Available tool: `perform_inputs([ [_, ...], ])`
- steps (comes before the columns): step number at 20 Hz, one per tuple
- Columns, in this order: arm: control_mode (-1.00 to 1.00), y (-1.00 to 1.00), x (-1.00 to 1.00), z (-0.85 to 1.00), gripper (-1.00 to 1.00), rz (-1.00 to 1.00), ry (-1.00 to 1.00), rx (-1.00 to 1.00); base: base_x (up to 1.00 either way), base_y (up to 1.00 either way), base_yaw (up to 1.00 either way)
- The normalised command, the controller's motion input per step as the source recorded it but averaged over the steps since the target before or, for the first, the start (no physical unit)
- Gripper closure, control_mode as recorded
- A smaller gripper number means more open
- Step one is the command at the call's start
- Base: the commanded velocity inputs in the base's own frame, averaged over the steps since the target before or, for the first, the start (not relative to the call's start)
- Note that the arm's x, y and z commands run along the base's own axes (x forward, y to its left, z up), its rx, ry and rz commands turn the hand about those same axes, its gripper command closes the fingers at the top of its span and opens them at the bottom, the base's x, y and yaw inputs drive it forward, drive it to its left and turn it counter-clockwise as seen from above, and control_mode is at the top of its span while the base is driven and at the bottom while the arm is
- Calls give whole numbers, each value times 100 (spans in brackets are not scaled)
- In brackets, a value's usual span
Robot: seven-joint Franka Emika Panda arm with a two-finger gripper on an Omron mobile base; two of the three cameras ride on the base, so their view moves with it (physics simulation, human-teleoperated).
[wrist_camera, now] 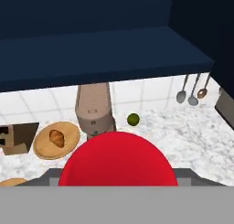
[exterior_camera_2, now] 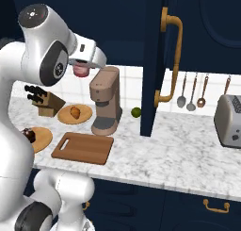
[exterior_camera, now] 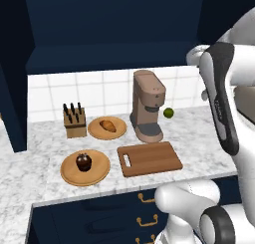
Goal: From the different types of pastries on the counter, select a croissant and place it on the cutting board. Then retrieve a jar of jam from the cabinet and place it alongside the croissant on the cutting board.
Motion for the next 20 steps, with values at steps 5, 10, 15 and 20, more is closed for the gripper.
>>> perform_inputs([
  [5, -100, 97, -74, -23, 100, 35, 7, -15, 0, 0, 0],
  [10, -100, 32, -26, -46, 100, 48, 11, -6, 0, 0, 0],
  [15, -100, 31, 17, -64, 100, 57, 0, 0, 0, 0, 0],
  [20, -100, 64, 15, -69, 100, 55, 0, 0, 0, 0, 0],
])
